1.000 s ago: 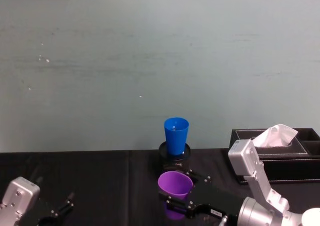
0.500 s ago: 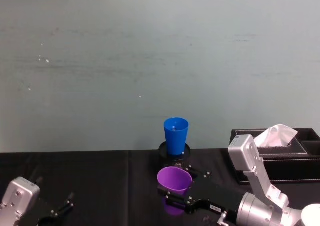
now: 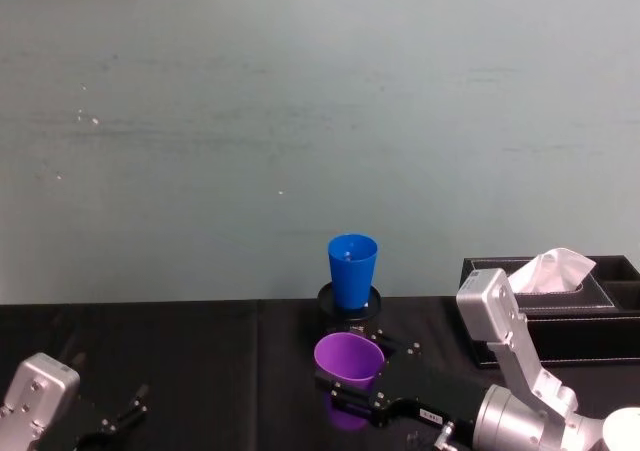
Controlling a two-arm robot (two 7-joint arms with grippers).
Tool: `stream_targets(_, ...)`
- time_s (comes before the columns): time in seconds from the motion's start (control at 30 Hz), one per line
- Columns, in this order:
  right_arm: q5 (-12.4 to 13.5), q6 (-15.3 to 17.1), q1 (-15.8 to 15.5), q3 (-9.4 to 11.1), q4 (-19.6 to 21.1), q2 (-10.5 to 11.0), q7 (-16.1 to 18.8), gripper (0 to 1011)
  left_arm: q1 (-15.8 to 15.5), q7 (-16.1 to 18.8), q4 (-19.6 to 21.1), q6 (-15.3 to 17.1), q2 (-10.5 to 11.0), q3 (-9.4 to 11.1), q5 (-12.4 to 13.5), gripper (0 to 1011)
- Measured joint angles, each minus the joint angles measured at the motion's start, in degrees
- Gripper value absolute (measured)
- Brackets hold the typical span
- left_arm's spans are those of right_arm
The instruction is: Pick up one cup with a gripper and tap it against the other cup.
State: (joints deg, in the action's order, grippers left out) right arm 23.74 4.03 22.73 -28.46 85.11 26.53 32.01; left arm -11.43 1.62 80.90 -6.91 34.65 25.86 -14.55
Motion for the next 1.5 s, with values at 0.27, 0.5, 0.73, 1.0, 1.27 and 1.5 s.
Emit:
stream_targets(0.27, 0.0, 0.0, 0.0, 0.0, 0.0, 0.0, 0.0, 736, 0.0, 0.0, 0.0, 0.0, 0.0, 0.0, 0.0, 1000)
stream_targets(0.5, -0.1, 0.0, 0.0, 0.0, -0.1, 0.0, 0.0, 736, 0.0, 0.0, 0.0, 0.0, 0.0, 0.0, 0.0, 1000)
stream_targets(0.73, -0.1, 0.0, 0.0, 0.0, -0.1, 0.0, 0.0, 736, 0.0, 0.0, 0.0, 0.0, 0.0, 0.0, 0.0, 1000)
stream_targets(1.0, -0.1, 0.0, 0.0, 0.0, -0.1, 0.0, 0.0, 736, 0.0, 0.0, 0.0, 0.0, 0.0, 0.0, 0.0, 1000)
stream_targets(1.27, -0.1, 0.0, 0.0, 0.0, -0.1, 0.0, 0.1, 735, 0.0, 0.0, 0.0, 0.0, 0.0, 0.0, 0.0, 1000)
stream_targets(1.5, -0.1, 0.0, 0.0, 0.0, -0.1, 0.0, 0.1, 736, 0.0, 0.0, 0.0, 0.0, 0.0, 0.0, 0.0, 1000)
